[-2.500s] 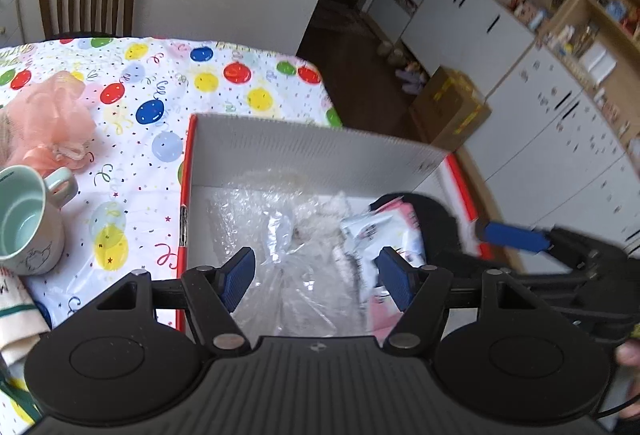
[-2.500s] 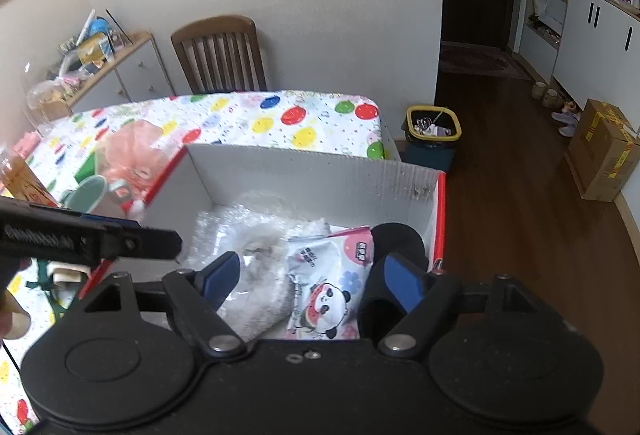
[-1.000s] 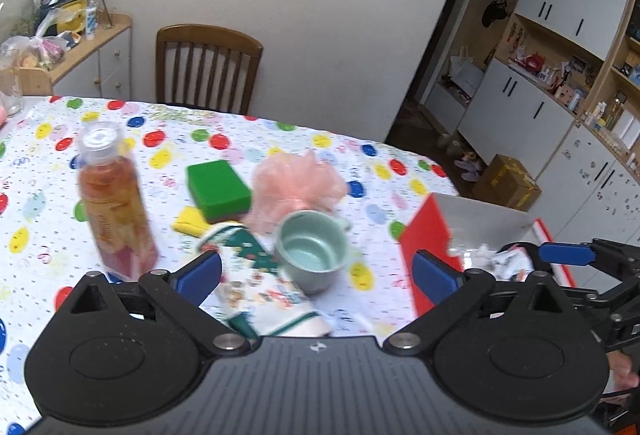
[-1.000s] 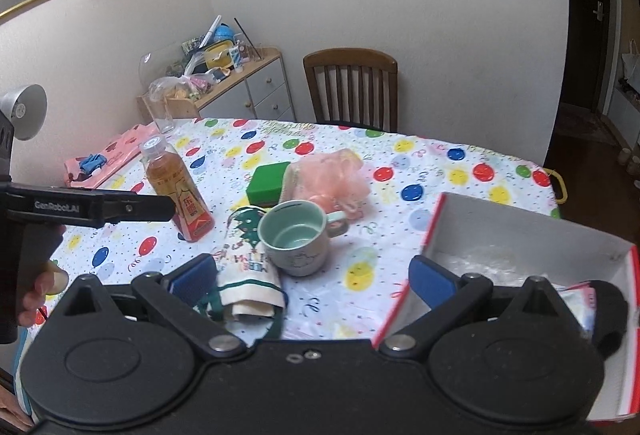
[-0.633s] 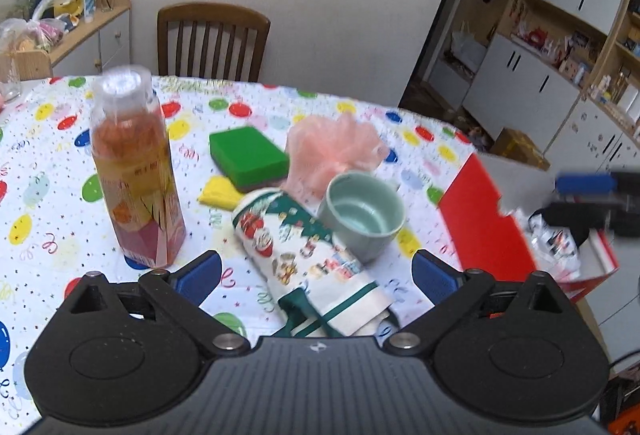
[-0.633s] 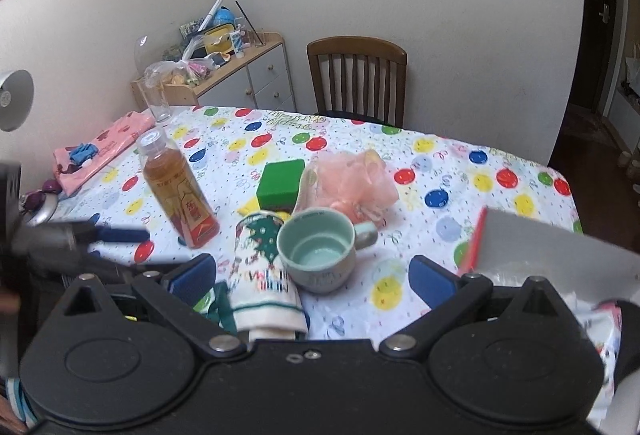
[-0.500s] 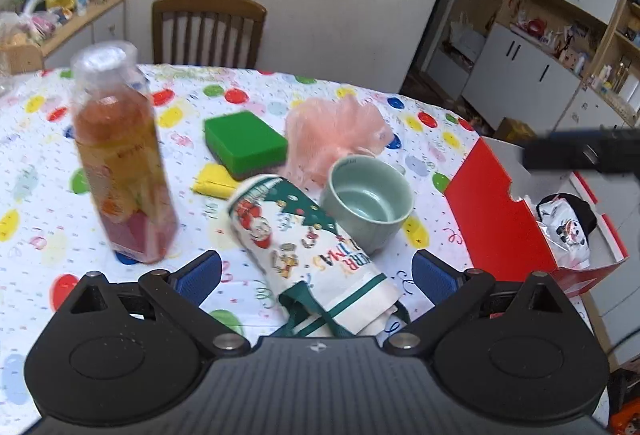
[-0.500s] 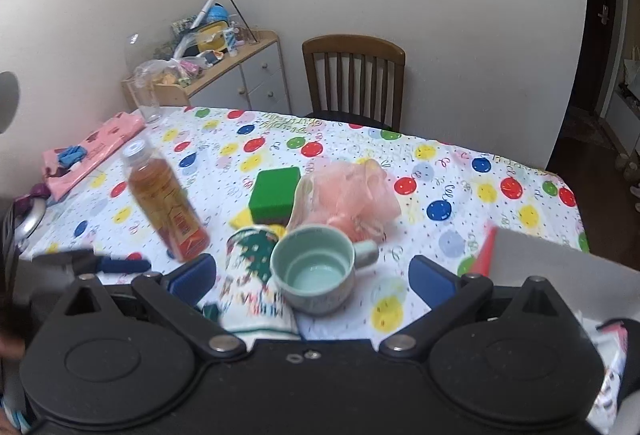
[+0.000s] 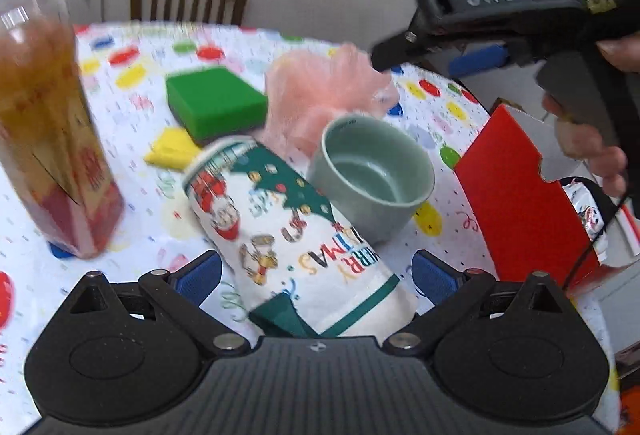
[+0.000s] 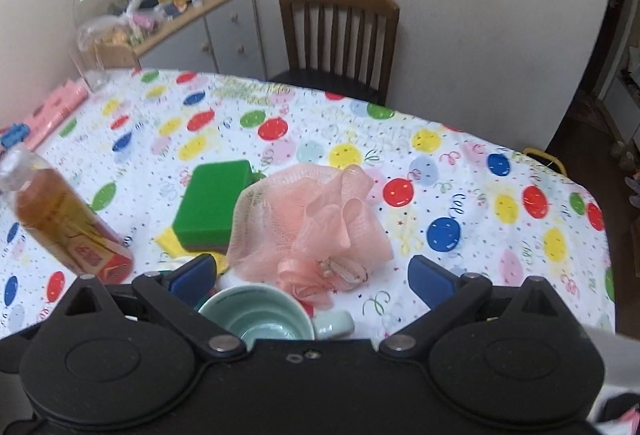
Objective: Organize soft objects
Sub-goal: 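Grasp the Christmas-print cloth with the left tool while the right tool grasps the pink bath puff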
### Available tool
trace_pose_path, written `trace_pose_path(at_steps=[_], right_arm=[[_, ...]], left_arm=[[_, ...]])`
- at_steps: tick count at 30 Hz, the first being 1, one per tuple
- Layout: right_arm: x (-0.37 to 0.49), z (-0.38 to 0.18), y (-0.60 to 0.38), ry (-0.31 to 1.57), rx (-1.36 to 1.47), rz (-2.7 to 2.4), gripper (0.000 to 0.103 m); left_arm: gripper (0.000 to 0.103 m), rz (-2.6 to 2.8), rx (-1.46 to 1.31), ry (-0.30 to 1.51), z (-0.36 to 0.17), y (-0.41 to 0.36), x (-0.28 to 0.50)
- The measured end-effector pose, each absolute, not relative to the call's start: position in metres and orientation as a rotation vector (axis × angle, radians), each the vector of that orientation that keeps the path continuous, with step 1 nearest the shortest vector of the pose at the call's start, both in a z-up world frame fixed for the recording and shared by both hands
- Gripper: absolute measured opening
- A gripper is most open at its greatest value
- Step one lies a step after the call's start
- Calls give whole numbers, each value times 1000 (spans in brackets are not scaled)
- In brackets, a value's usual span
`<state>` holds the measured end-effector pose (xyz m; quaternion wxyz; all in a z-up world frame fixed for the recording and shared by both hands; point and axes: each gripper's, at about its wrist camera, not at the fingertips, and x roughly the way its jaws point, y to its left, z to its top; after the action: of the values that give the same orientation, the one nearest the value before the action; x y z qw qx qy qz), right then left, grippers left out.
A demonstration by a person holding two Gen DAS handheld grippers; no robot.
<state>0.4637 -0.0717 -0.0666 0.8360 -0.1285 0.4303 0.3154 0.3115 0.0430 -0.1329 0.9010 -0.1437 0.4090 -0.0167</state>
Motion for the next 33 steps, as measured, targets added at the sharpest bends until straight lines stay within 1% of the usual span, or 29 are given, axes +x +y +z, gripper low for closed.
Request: trace_pose_path(at_steps=[4,12,16,18,23,25,27,30,32,33], right_arm=[[476,-78,-53,917,-322,676,102],[500,-109,-28,968,-370,656,101],[508,-119,-25,989,-361,645,99],[510,-124,-23,999,-358,641,97],[512,-132,-17,1013,-362,643,87],[512,-134,-15,1016,-367,637,84],[511,-137,-14,1021,-378,631,80],[510,-139,-12,1016,-385,617,71],[510,-139,-12,1014,-381,606,60],[509,-139,-12,1012,-383,601,58]], left_arm=[[102,-52,-341,901,-146,43,322],[101,-25,-353,935,-158,42,330],[95,-18,-367,934,-161,46,329],[90,-16,-358,933,-161,45,328],[79,-14,-362,927,-160,47,323],[77,-12,-374,930,-160,49,320],[71,-17,-373,926,-159,50,317],[67,-15,-366,923,-158,50,313],[66,-19,-380,924,-157,52,310],[65,-20,-385,926,-157,53,308]])
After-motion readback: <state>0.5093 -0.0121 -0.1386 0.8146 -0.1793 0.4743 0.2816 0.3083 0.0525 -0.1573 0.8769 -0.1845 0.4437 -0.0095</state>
